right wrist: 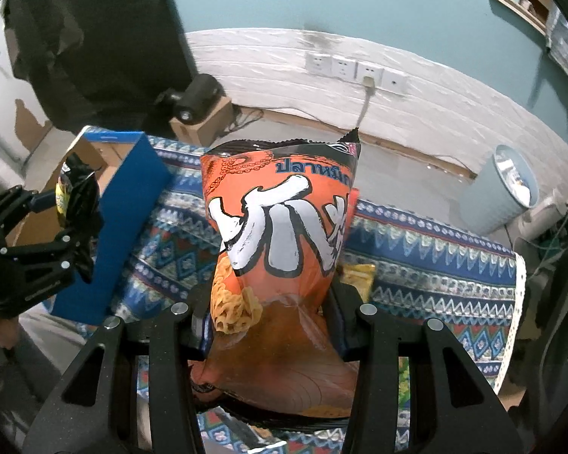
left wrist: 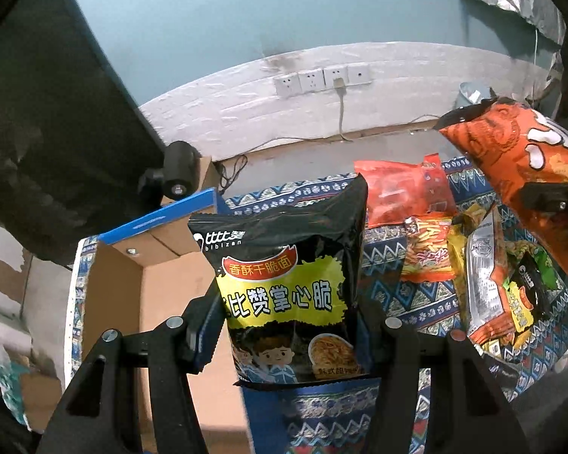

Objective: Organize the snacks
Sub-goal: 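Carry both held bags over the cardboard box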

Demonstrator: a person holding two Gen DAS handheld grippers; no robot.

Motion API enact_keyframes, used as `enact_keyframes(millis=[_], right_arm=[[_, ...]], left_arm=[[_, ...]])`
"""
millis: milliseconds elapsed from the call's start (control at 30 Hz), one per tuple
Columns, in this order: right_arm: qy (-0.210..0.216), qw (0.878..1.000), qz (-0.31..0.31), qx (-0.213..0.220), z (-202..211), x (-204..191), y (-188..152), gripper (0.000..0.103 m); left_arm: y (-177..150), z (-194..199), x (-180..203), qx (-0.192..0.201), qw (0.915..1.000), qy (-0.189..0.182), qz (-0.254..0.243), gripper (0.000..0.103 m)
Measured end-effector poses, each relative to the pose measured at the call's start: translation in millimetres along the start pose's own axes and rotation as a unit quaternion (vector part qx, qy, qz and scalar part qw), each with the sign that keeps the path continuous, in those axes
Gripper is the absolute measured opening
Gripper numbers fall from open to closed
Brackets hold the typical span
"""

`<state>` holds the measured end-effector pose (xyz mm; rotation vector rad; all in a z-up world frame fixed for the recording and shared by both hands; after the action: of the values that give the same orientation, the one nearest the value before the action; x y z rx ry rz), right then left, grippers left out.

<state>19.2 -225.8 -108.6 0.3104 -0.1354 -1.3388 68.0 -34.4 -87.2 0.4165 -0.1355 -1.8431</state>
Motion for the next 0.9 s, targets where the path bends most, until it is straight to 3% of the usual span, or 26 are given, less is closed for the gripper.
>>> enact_keyframes(millis=[467,900], right_arm=[[0.017,0.998,0.061,-0.003,-5,-74,28,0.044],[0.038,0.993,0.111,-0.026,-34,-155,61,0.045]], left_arm=[[-25,12,-64,0.017,0.999,0.019,0.036,0.059],[-50,-12,-131,-0.007,0.996,0.034,0.083,0.059]])
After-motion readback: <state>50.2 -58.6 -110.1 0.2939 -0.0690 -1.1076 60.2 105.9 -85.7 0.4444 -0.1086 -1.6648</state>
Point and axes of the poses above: each gripper's, at about its wrist camera, not at the fingertips, and z roughly against the way its jaws point, x to its right, y to its top, the point moved 5 cm from there along -z, roughly the way its jaws point, and after that the axes turned 14 degrees about -x, right-handed, at the moved point
